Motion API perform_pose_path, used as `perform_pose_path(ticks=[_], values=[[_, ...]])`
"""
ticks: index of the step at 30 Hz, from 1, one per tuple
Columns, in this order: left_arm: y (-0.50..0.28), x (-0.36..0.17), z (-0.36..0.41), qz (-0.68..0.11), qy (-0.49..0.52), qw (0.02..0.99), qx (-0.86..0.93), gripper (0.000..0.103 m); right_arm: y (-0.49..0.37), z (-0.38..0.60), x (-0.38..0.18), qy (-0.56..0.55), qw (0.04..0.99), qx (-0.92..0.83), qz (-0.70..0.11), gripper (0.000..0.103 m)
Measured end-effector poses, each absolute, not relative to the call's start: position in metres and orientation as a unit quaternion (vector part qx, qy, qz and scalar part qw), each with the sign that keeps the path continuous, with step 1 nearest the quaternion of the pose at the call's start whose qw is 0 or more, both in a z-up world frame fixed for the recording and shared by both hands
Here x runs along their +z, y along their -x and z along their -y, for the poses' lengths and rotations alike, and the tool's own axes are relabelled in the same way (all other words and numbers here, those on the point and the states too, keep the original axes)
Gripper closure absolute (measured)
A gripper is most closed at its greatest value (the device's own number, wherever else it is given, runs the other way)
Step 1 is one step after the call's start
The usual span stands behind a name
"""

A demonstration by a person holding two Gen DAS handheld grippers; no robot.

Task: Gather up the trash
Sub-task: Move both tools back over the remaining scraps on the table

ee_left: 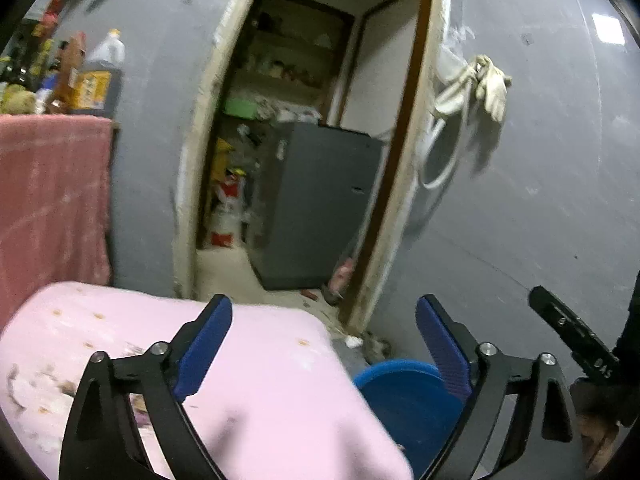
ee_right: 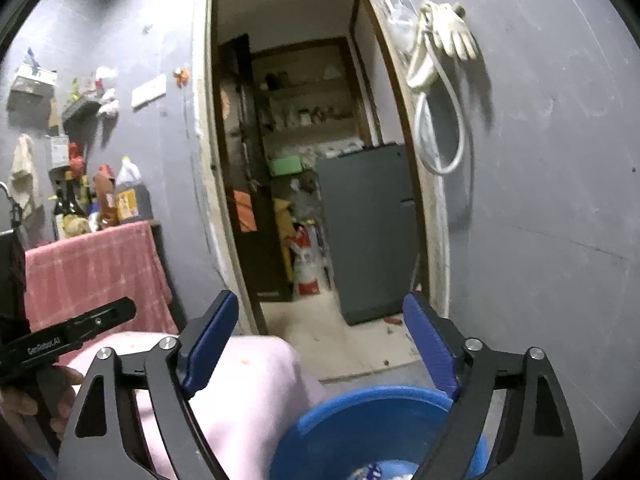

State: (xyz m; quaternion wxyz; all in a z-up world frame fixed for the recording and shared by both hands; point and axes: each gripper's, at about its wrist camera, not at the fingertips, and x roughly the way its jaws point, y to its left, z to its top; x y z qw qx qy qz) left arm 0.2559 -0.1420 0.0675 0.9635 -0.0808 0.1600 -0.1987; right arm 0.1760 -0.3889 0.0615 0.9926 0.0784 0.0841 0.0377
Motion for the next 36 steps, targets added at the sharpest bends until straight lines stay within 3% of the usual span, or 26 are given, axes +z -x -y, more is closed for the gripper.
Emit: perform_pose_path(ticks=[5,21,36], values=[[-0.243,0.076,0.113,-0.134,0.082,0.973,-0.169,0.003,-0.173,0.367,0.072,-0.075,0.994,0.061,-0.054,0.000],[-0.215,0.073,0.022,-0.096,0.058,0.991,-0.075,0.002,-0.178,0.283,0.084,-0.049,0.990,0.129,-0.020,0.000],[-0.231,0.037,-0.033,-0.144,0.071,0.987,-0.026,0.002,-0.211,0.210,0.052,0.008,0.977,0.186,-0.101,0.000]])
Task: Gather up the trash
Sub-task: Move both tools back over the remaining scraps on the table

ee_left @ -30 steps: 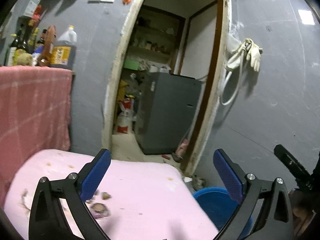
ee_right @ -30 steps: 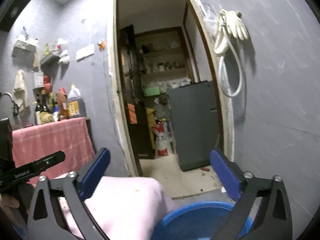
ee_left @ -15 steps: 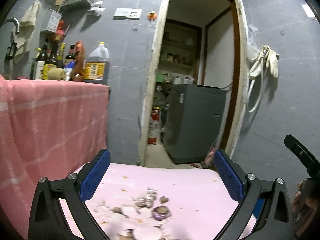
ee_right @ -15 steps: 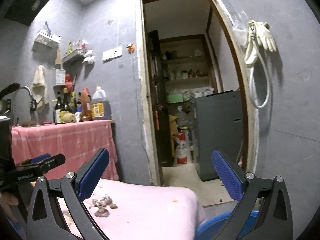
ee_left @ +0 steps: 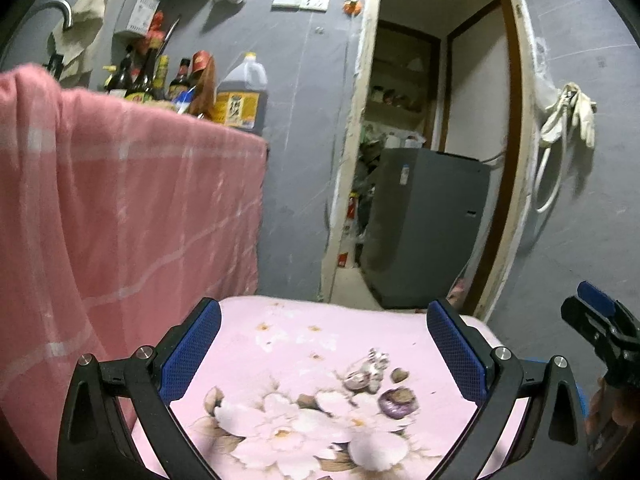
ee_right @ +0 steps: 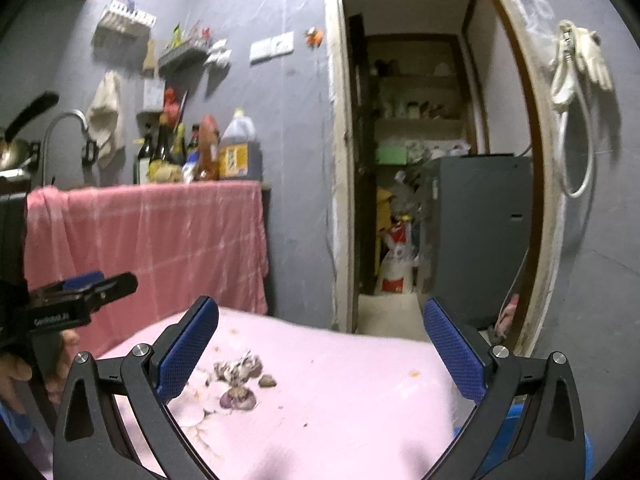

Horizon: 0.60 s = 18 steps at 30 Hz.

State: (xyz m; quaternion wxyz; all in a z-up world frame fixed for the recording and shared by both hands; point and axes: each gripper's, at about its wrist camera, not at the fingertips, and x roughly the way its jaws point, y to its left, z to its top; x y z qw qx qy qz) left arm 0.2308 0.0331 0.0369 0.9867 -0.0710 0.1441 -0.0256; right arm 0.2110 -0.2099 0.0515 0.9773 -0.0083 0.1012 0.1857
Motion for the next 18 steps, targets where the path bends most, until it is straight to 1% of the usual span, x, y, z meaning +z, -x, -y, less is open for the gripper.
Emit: perform_pose_path(ticks=[15,17,18], values=[[-0.265,0.002,-0.071,-0.223,0.100,0.970,-0.007,0.002,-0.251,0.178,0.009,0.025,0.949,0.217,-0.226,0.000],[-0.268,-0.002,-0.075,-0.235,0.100,0.967,-0.004,0.002,-0.255,0.172,0.003,0.032,0.944,0.223,-0.241,0.001],[-0.270,-0.004,-0.076,-0.241,0.099,0.966,-0.004,0.002,-0.256,0.169,0.000,0.036,0.942,0.226,-0.247,0.002]])
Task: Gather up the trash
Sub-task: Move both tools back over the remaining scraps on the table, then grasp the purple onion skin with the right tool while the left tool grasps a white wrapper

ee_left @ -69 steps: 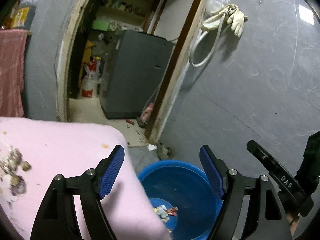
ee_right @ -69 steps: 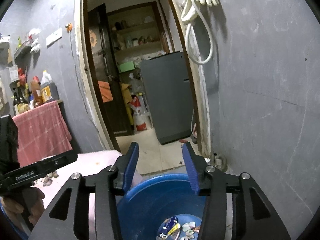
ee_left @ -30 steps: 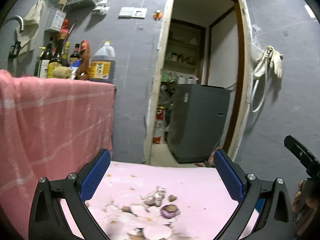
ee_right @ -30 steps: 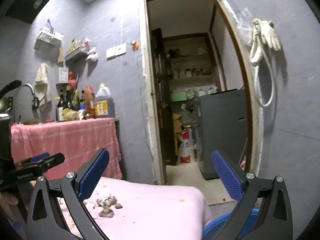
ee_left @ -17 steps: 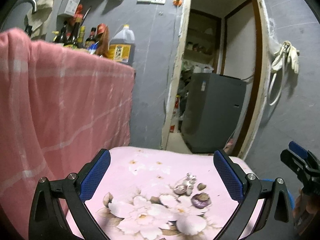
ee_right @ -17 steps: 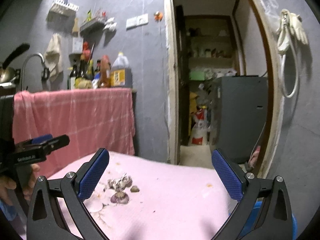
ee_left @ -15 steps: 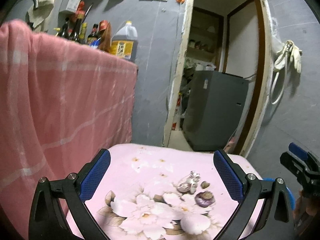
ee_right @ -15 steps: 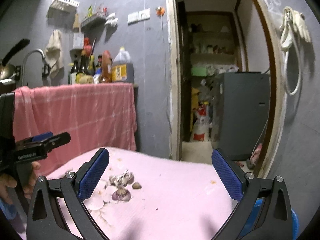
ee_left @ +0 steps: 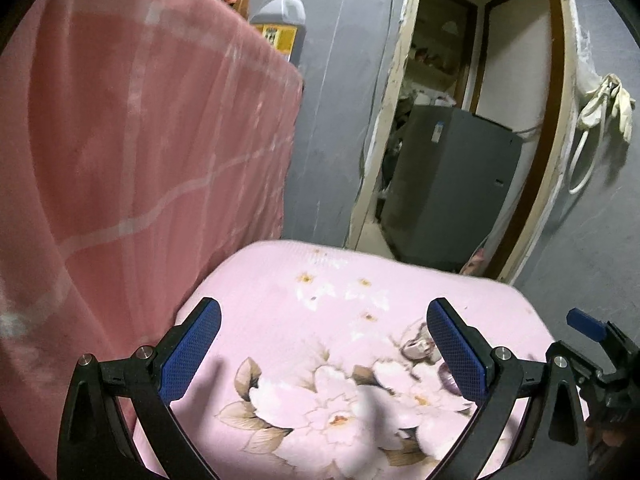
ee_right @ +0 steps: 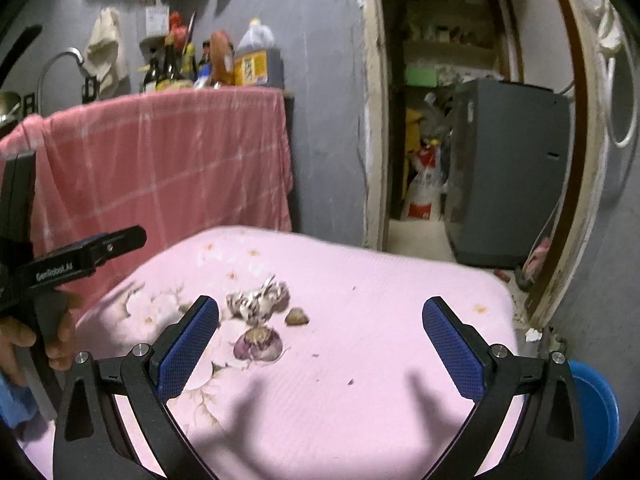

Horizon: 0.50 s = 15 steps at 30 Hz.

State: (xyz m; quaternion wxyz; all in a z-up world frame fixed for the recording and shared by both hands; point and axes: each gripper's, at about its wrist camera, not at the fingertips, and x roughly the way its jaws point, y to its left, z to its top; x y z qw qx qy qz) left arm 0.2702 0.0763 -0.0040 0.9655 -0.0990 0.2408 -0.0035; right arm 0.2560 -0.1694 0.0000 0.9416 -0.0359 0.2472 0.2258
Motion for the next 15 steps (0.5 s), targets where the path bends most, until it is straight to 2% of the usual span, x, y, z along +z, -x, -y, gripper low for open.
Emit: perform_pose_path(ticks=[2,4,10,15], values=[[-0.272,-0.008,-0.077,-0.252,0.095,0.963,-0.001,0.002,-0.259,0.162,-0.006,0.046,0.935,0.234,-0.264,0.006],[-0.277,-0.013,-0.079,-0.264,0.095,0.960,0.004,0.002,-0.264,0.153,-0.013,0.055,0.925,0.247,-0.284,0.015],[-0.287,-0.024,-0.086,-0.305,0.116,0.945,0.004,0.002,-0.277,0.125,-0.037,0.110,0.891,0.268,-0.351,0.026],[-0.291,-0.029,-0.089,-0.329,0.127,0.936,0.003,0.002,-0.289,0.116,-0.044,0.122,0.878,0.273,-0.373,0.033]])
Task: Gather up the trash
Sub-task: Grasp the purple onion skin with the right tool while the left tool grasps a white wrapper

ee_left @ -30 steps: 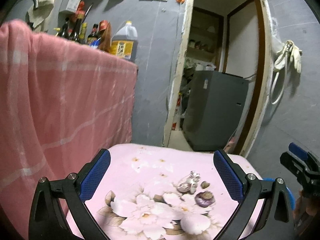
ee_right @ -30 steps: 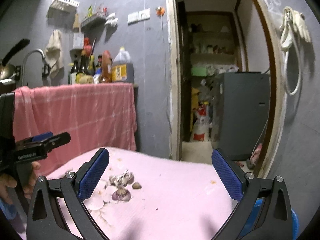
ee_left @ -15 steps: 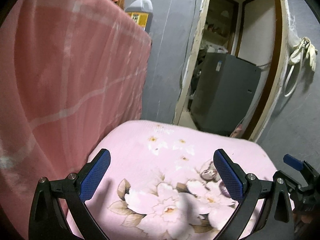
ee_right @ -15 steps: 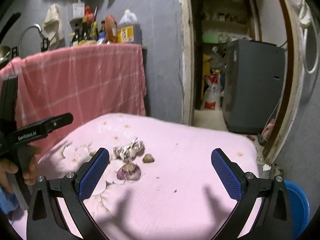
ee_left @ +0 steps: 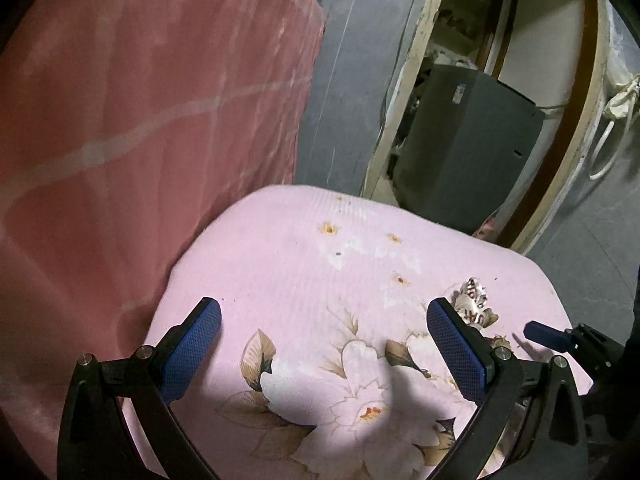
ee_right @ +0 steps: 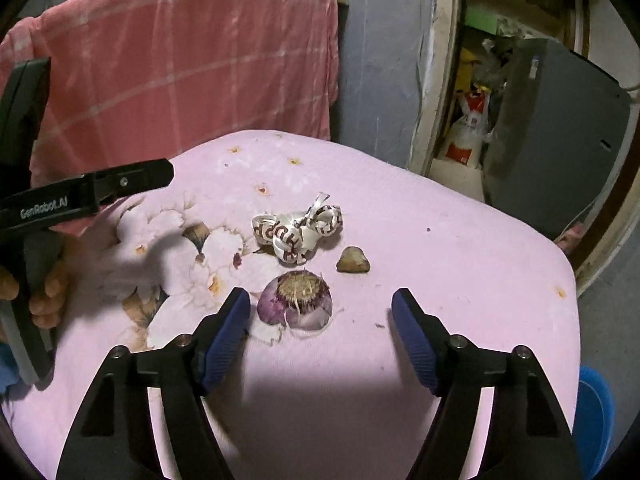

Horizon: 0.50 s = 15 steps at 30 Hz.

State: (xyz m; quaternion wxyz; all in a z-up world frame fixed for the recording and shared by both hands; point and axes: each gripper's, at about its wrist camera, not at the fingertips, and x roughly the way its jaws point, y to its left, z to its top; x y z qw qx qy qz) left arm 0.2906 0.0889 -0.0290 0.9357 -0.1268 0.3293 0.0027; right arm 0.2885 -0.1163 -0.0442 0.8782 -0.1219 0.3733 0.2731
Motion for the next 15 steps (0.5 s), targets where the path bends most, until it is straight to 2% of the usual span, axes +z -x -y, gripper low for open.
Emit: perform_pose_path(ticks=[2,4,5,6,15], values=[[-0.292,-0.031,-0.089,-0.337,0.130,0.932,0.001,0.002,-0.292,0.114,-0.047,0.122,0.871,0.280,-0.385,0.041],[-0.293,-0.031,-0.090,-0.341,0.133,0.930,-0.003,0.002,-0.295,0.113,-0.052,0.122,0.860,0.293,-0.400,0.056],[-0.294,-0.031,-0.089,-0.343,0.134,0.930,-0.006,0.002,-0.295,0.112,-0.051,0.120,0.858,0.298,-0.401,0.059],[-0.296,-0.030,-0.089,-0.344,0.134,0.929,-0.008,0.002,-0.294,0.113,-0.050,0.117,0.858,0.300,-0.399,0.070],[-0.307,-0.027,-0.061,-0.356,0.101,0.927,-0.070,0.003,-0.295,0.147,-0.042,0.096,0.876,0.271,-0.388,0.073]])
